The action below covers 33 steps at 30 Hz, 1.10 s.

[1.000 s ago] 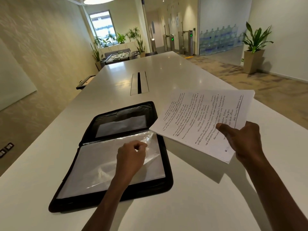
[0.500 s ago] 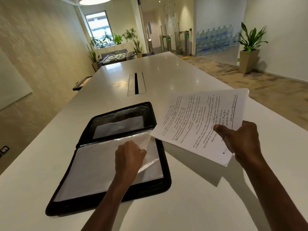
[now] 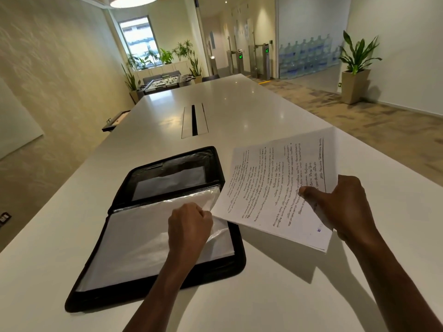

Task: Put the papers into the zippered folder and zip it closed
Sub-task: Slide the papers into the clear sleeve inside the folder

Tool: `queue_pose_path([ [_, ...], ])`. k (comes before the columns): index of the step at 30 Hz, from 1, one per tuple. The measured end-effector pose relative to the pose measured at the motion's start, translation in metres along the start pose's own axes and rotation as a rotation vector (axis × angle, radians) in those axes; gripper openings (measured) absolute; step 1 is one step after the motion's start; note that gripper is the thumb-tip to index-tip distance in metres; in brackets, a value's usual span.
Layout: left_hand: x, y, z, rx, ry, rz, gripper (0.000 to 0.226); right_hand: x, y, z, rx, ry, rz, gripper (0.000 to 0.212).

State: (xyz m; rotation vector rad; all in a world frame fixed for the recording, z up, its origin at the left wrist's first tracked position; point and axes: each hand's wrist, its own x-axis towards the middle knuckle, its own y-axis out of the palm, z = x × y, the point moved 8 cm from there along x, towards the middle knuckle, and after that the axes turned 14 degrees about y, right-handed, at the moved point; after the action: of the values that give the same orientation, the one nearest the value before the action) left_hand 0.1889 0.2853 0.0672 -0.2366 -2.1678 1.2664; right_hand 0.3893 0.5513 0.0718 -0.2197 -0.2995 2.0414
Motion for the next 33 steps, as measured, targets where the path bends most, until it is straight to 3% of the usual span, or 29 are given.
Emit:
queue_pose_path([
  [11,0.001,0.049,0.007,0.020,0.007,0.265,0.023,0.012,0.007,-0.011,-0.008,0.122,0.309,0.048],
  [16,0.025,0.053,-0.007,0.087,0.065,0.195,0.037,0.025,0.014,-0.014,0.028,0.186,0.436,0.032],
  [19,0.046,0.056,-0.012,0.130,0.083,0.177,0.024,0.032,0.018,-0.017,0.056,0.231,0.482,0.025],
  [23,0.071,0.061,-0.016,0.151,0.119,0.178,0.007,0.039,0.022,-0.021,0.052,0.261,0.507,0.026],
  [33,0.124,0.071,-0.021,0.214,0.225,0.312,0.016,0.046,0.034,-0.016,0.043,0.277,0.565,0.027],
])
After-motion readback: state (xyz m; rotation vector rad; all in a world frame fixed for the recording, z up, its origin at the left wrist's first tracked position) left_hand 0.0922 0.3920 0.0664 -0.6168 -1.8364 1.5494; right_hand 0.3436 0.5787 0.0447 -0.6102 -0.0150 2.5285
